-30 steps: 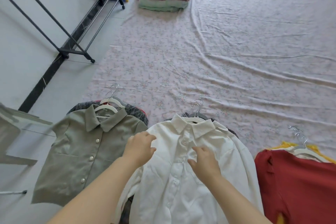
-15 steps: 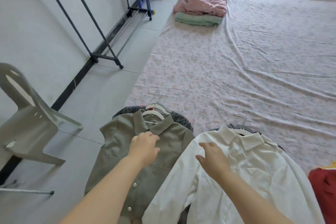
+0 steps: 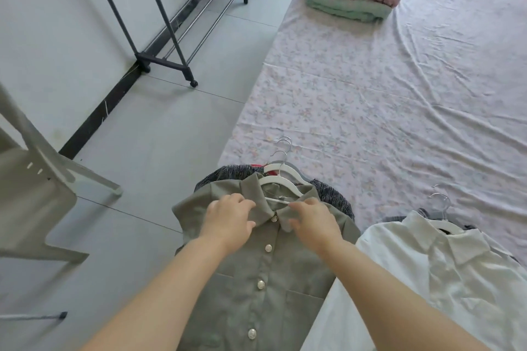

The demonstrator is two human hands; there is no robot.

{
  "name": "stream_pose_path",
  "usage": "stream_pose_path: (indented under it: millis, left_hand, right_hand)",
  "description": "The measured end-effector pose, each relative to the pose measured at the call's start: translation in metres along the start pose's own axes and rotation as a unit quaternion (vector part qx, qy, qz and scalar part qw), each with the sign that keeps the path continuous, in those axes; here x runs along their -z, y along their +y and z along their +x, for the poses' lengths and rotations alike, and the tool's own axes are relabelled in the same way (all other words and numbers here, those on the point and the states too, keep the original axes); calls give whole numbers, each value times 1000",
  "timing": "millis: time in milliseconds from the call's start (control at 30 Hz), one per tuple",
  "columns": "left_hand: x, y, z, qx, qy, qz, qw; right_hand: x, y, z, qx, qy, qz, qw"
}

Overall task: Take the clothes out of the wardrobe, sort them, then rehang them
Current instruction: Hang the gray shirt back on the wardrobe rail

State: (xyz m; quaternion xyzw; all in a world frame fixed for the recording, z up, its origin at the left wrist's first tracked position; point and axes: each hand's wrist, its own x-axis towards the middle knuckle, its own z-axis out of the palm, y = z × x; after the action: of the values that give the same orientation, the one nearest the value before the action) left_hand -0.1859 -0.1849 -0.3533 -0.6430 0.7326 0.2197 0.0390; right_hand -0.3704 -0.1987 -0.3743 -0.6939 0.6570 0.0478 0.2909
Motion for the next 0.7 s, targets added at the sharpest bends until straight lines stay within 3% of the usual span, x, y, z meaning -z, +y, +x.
stream_pose_path:
  millis: [400, 567, 700]
  left_hand:
    - [-87, -47, 48, -16, 84, -99, 991]
    - [-77, -50, 43, -38, 163, -120, 979]
    - [-34, -34, 32, -43, 202, -164, 965]
  right_hand:
    - [-72, 20, 145, -27, 85, -116, 989]
    - [-61, 17, 123, -5, 156, -9, 988]
    - [-33, -1, 60, 102, 237, 31, 966]
